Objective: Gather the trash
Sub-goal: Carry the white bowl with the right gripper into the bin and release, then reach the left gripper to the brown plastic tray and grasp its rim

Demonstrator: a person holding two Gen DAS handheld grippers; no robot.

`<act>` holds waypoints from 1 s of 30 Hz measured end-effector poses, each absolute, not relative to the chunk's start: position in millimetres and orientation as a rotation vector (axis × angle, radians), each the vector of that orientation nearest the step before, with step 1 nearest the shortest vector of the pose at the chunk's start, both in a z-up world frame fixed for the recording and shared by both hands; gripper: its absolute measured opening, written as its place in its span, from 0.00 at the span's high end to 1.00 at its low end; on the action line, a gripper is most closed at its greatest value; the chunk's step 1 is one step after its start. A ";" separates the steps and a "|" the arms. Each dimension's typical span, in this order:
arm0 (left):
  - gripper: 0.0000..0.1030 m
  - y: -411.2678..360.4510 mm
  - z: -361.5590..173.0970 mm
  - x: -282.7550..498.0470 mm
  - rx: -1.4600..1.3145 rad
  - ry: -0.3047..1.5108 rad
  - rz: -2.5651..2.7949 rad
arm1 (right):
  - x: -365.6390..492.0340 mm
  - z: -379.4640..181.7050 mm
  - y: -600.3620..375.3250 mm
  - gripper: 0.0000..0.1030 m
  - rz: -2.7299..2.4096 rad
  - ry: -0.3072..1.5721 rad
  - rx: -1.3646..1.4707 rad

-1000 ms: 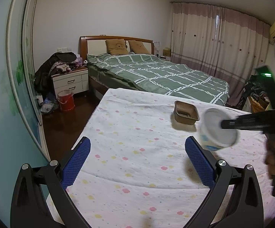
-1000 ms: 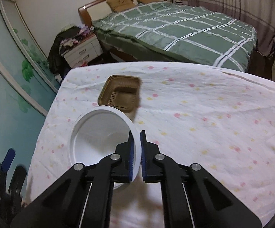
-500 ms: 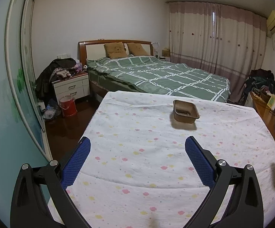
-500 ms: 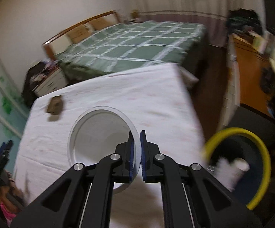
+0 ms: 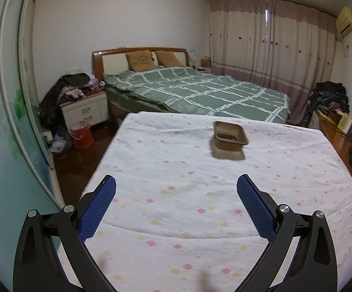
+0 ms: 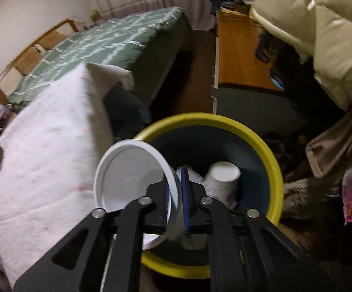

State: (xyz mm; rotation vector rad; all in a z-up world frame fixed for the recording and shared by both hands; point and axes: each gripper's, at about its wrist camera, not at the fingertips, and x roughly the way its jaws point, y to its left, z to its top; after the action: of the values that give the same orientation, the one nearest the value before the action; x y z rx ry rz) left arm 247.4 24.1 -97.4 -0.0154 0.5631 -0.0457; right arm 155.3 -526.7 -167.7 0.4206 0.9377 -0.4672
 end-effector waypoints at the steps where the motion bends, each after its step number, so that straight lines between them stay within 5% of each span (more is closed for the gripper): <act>1: 0.05 21.7 -97.0 247.3 -0.013 0.569 -0.055 | 154.4 -171.9 -530.3 0.79 -0.479 0.946 0.430; 4: 0.05 9.5 -93.9 245.6 0.004 0.587 -0.101 | 155.8 -176.2 -535.4 0.60 -0.505 0.954 0.430; 19: 0.05 -95.5 -83.4 337.8 0.164 0.741 -0.299 | 131.4 -145.2 -524.3 0.55 -0.428 0.828 0.436; 25: 0.15 -129.7 -99.5 412.2 0.260 0.814 -0.200 | 121.9 -132.1 -521.1 0.53 -0.420 0.782 0.432; 30: 0.35 -137.7 -121.6 459.2 0.286 0.923 -0.123 | 118.2 -130.3 -522.8 0.53 -0.405 0.777 0.437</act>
State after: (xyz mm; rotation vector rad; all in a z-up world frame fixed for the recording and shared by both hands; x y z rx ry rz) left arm 459.2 -137.7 -121.6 0.2863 0.9226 -0.1235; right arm 118.2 -522.8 -130.3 0.4370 0.7765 -0.4049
